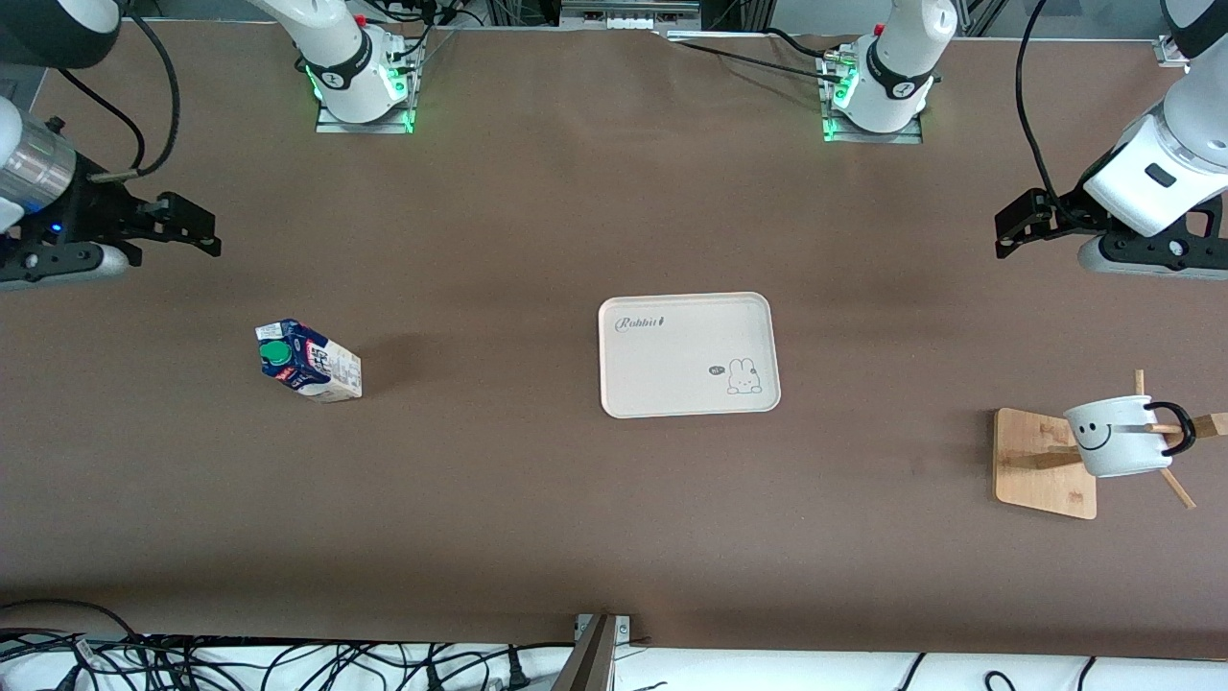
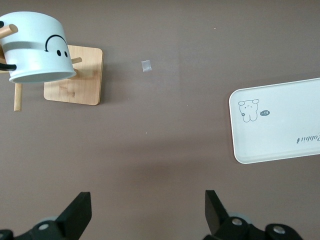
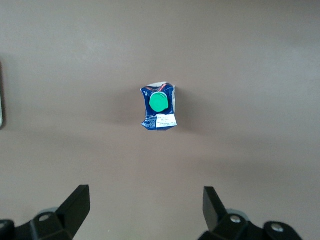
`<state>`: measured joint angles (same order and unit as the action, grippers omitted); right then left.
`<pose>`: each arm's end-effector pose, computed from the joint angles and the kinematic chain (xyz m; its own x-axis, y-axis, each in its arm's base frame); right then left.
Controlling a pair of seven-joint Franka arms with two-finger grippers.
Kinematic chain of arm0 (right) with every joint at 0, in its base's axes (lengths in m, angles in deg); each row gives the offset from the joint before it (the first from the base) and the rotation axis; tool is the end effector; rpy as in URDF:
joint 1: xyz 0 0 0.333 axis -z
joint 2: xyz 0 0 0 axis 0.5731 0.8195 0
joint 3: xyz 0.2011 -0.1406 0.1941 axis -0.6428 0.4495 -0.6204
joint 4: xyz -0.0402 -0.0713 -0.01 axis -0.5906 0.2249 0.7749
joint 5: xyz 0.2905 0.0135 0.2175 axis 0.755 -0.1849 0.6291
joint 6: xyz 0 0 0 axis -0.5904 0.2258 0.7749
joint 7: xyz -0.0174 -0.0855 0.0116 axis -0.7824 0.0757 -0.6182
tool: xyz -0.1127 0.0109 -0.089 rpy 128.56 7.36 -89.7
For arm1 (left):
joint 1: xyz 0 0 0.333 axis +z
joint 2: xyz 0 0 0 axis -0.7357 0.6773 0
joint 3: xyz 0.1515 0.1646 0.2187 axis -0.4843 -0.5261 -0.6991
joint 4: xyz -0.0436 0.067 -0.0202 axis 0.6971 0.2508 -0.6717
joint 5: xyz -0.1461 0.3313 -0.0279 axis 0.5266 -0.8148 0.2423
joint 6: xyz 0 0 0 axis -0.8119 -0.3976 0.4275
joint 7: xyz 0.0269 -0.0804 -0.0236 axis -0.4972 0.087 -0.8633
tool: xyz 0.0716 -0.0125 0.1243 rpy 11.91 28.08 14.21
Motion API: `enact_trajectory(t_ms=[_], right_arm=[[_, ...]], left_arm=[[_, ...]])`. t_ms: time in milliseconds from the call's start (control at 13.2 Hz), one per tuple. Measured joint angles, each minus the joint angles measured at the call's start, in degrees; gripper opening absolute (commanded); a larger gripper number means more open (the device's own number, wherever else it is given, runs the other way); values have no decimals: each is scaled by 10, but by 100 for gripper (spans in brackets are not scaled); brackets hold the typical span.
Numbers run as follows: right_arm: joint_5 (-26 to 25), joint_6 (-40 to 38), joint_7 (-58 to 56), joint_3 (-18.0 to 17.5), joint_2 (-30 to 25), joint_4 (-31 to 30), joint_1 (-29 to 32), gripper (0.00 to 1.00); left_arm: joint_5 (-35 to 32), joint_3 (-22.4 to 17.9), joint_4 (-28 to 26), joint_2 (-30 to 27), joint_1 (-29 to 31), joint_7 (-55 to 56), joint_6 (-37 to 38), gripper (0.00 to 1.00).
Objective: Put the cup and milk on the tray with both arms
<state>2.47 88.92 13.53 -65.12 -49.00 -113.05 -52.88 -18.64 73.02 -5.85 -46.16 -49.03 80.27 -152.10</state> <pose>0.5366 0.0261 0.5183 0.9903 0.1245 -0.0610 0.1225 -0.9919 -0.0349 0.5252 -0.0413 0.5531 0.9980 -0.0626 -0.0029 -0.0627 -0.9979 -0.0174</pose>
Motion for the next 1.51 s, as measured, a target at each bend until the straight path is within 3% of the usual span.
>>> enact_trajectory(t_ms=[453, 906, 1208, 1283, 1509], right_arm=[[0, 169, 2, 0, 92, -83, -1, 100], [8, 228, 5, -2, 140, -101, -2, 98], [9, 238, 6, -2, 149, -108, -2, 82], [9, 239, 6, -2, 149, -109, -2, 72], [9, 240, 7, -2, 150, -109, -2, 55]], left_arm=[[0, 0, 38, 33, -2, 1, 20, 100], [0, -1, 114, 114, 0, 4, 29, 100], [0, -7, 111, 133, 15, 57, -17, 100], [0, -7, 99, 130, 21, 68, -45, 100], [0, -7, 1, 85, 39, 104, -165, 100]])
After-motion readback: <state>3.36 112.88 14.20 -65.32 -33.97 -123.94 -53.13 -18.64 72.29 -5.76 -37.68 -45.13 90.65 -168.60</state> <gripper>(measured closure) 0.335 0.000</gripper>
